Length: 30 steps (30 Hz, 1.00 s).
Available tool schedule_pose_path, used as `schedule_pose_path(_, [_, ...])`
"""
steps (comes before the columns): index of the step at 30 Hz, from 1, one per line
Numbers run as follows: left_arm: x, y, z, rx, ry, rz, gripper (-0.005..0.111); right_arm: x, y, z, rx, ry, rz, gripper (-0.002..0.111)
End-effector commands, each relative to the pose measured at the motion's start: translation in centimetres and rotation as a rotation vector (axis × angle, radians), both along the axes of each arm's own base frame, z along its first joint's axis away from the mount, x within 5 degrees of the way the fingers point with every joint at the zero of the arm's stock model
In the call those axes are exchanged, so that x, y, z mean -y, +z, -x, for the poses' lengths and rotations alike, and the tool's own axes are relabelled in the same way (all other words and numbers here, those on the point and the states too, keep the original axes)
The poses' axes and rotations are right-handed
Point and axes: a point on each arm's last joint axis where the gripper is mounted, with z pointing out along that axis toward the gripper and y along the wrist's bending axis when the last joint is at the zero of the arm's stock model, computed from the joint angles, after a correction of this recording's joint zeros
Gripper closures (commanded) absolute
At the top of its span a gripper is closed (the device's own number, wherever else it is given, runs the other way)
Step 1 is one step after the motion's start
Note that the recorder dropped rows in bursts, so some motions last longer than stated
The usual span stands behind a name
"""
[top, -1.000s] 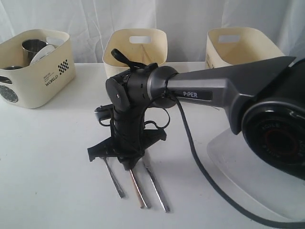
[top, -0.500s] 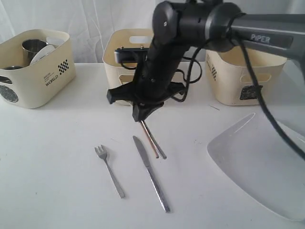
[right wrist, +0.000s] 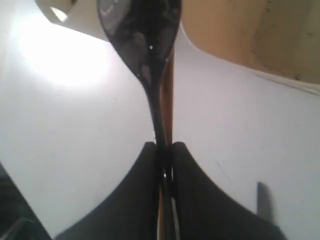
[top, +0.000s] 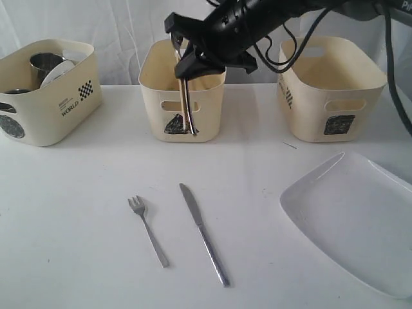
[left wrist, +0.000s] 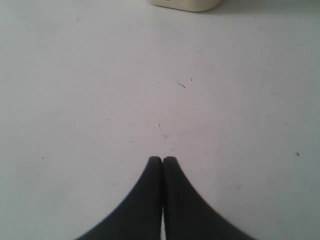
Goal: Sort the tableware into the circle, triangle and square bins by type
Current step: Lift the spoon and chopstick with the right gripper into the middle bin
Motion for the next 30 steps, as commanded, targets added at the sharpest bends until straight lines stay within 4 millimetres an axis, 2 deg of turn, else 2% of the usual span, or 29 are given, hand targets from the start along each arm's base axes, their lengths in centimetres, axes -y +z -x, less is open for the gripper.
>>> schedule_pose_path(1, [0.0, -0.4, 0.1, -0.03, 0.0, 0.003, 0.107, 1.9, -0.4, -1.8, -0.006, -0.044, -0.188, 0.108])
schedule_pose_path(9, [0.0, -0.4, 0.1, -0.03, 0.0, 0.003, 0.107, 4.7, -2.1, -4.5, 0.053, -0.111, -0.362, 0.108])
schedule_pose_path(17, [0.0, -0.4, 0.1, -0.03, 0.0, 0.003, 0.107, 5.5, -4.2, -7.4, 0.181, -0.202, -0.674, 0.108])
schedule_pose_path(19, [0.0, -0.4, 0.1, -0.03, 0.0, 0.003, 0.107, 5.8, -5.5, -8.2, 0.219, -0.233, -0.624, 0.108])
schedule_pose_path(23, [0.0, -0.4, 0.1, -0.03, 0.0, 0.003, 0.107, 5.9, -6.7, -9.3, 0.291, -0.238, -0.562, 0.108])
schedule_pose_path(30, [0.0, -0.4, 0.1, -0.03, 0.0, 0.003, 0.107, 6.4, -6.7, -10.9, 0.452, -0.377, -0.38, 0.108])
